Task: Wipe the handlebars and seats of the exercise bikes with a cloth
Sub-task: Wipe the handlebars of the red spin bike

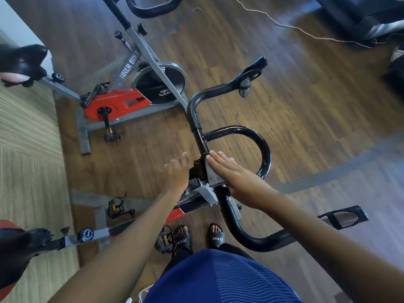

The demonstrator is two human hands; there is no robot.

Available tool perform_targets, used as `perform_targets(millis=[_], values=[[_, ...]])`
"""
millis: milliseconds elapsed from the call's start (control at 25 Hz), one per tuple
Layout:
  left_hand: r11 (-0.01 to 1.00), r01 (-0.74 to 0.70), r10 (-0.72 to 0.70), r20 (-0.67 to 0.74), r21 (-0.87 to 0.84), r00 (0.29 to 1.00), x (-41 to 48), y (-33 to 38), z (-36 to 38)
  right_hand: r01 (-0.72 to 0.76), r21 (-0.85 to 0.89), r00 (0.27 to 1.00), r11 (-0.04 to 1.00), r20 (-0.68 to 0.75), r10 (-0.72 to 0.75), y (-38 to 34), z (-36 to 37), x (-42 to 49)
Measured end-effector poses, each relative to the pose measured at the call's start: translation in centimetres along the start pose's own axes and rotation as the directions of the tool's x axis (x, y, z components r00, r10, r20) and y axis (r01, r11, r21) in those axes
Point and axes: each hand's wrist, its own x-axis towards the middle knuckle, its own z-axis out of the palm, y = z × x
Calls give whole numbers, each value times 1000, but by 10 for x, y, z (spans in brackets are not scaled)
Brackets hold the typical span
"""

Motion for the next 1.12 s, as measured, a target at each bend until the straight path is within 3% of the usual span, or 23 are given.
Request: perform_targets(millis=[160, 400, 560, 640, 960, 1120], values=[[999, 18, -18, -21, 35, 1000, 0, 1, 0, 9, 32, 1000, 999, -8, -8, -3, -10, 38], [997, 1, -3, -28, -73, 1000, -1, -2, 0, 80, 74, 997, 994, 2, -81, -7, 4, -17], [995, -14, 10, -37, -102, 999, 0, -2, 2, -31, 278, 971, 960, -218, 95, 1, -26, -9], [994, -27, 23, -42, -102, 999, -1, -2, 0, -67, 266, 937, 962, -315, 152, 13, -41, -2], [996, -16, 13, -29, -90, 1000, -3, -1, -2, -48, 267, 997, 962, -51, 64, 25, -43, 24], [994, -22, 18, -35, -103, 999, -3, 0, -2, -87, 230, 989, 969, -99, 112, 23, -40, 24]])
